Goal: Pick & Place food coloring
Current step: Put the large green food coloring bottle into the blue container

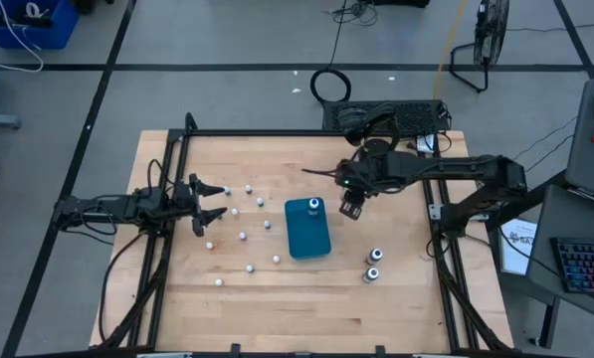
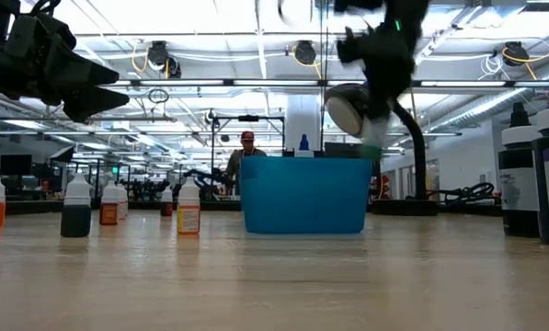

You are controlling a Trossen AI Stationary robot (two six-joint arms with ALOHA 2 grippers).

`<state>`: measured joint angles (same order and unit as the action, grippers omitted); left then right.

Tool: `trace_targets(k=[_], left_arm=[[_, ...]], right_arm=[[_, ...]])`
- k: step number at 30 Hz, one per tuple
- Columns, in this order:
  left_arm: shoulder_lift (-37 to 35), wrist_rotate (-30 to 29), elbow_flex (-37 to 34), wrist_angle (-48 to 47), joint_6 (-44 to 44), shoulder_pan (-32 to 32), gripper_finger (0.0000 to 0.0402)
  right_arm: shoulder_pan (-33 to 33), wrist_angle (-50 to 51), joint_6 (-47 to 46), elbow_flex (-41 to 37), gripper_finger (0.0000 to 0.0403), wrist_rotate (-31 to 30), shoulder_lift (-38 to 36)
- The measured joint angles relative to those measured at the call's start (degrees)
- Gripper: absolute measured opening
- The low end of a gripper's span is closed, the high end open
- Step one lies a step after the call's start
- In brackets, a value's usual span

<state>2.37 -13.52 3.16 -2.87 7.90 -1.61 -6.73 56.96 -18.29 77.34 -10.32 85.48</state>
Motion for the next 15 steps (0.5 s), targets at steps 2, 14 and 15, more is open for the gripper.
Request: trace_targets(k=[2,14,15], left_arm=[[0.0,0.0,0.0,0.0,0.01,0.0,0.0308],[0.0,0.0,0.0,0.0,0.0,0.0,0.0308],[0.0,0.0,0.0,0.0,0.01,-0.01,0.0308]], right_arm=[[2.22,0.71,0.81,5.76,0.0134,-0.77,0.54],[8.97,17.13,6.86,34.19,0.0134,-1.44,20.64],[9.15,16.36,7.99,34.55,0.0134,1.07,22.09]])
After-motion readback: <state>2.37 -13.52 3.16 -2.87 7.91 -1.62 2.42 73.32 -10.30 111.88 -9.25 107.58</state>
